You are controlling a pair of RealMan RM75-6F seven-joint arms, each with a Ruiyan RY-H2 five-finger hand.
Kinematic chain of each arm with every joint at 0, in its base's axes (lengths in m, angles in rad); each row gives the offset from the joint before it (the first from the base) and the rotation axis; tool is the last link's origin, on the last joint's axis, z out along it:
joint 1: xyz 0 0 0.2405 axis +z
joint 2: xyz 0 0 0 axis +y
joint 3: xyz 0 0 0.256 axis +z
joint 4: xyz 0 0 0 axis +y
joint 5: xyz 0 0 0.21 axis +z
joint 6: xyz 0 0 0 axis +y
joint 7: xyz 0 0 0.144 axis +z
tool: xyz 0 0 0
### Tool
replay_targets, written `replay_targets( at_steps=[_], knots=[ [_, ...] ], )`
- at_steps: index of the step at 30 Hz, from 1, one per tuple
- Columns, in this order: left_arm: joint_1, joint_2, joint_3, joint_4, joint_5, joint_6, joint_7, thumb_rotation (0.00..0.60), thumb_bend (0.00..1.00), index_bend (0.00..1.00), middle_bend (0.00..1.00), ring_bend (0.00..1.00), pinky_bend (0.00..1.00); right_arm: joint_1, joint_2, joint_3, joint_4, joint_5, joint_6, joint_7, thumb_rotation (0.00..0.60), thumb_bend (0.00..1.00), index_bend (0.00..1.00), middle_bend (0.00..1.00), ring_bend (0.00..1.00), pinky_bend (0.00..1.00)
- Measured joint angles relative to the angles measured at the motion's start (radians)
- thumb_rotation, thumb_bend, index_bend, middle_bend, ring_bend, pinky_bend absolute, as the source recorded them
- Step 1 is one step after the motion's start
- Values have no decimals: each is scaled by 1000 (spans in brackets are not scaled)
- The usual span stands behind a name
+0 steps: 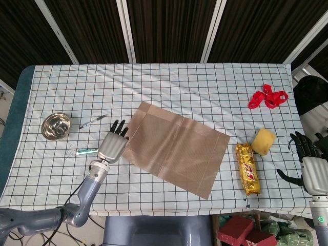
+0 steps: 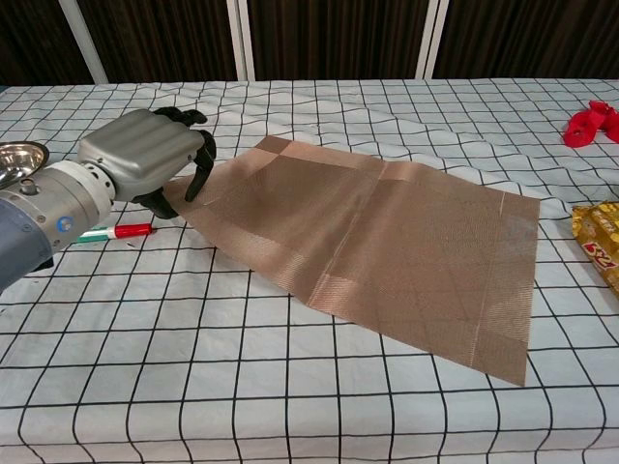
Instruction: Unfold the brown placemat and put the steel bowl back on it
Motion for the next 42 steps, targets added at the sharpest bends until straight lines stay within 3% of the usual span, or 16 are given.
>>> replay_targets(
  at_steps=[9, 17, 27, 42],
  knots=[
    [77, 107, 56, -239, -37, 68, 102, 600, 491, 654, 237, 32, 98, -1, -1, -2, -1, -4, 2, -6, 600, 132, 0, 0, 0, 174],
    [138, 164, 195, -444, -34, 98, 242, 600, 491, 639, 237, 32, 98, -3, -1, 0, 0, -4, 6, -4, 600, 133, 0, 0, 0, 174],
    [178, 169, 261, -513, -30, 109, 319, 600, 491, 635, 237, 32, 98, -2, 0, 1, -2, -2, 3, 0, 600, 133, 0, 0, 0, 174],
    [202, 165, 285, -535, -19, 97, 329, 600, 484, 605, 229, 31, 98, -3, 2, 2, -5, 0, 2, 1, 600, 133, 0, 0, 0, 174]
  ],
)
